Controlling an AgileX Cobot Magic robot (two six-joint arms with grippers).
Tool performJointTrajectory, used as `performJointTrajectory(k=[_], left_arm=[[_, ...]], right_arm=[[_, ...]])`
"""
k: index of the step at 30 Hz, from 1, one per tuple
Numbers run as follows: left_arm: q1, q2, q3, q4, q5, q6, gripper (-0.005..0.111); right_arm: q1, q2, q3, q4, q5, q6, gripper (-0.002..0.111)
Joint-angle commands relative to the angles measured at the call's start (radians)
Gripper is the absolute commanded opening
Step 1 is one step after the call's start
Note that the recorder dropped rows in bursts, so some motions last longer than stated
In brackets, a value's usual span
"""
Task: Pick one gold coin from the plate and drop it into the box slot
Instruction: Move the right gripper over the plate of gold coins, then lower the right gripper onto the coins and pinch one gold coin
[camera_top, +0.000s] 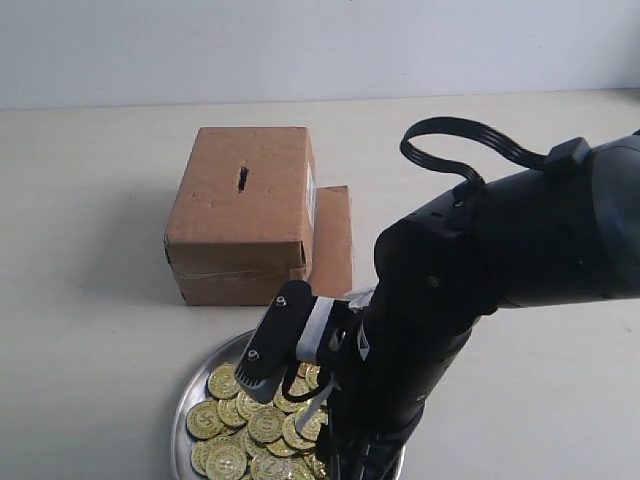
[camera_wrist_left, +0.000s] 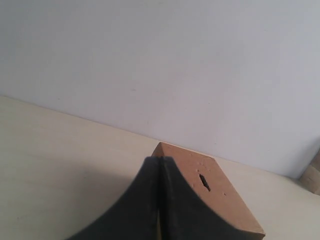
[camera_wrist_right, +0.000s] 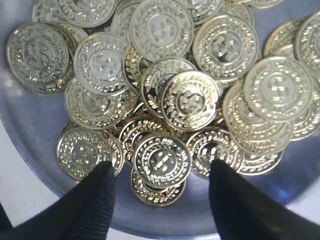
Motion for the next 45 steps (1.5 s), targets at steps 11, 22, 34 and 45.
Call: performJointTrajectory(k=[11, 22, 34, 45], left_arm=[[-0.007, 0.004, 0.0, 0.003, -0.015, 0.001, 0.0], [-0.007, 0.004, 0.0, 0.003, -0.015, -0.001, 0.0], [-0.007, 0.004, 0.0, 0.003, -0.015, -0.001, 0.0], [-0.007, 0.004, 0.0, 0.005, -0.021, 0.001, 0.0]], right_arm=[[0.002, 0.001, -0.007, -0.061, 0.018, -0.264, 0.057], [0.002, 0.025, -0.007, -0.023, 0.019, -0.106, 0.057], [0.002, 0.029, -0.007, -0.035, 0.017, -0.105, 0.053], [0.002, 0.049, -0.007, -0.082, -0.014, -0.22, 0.053]])
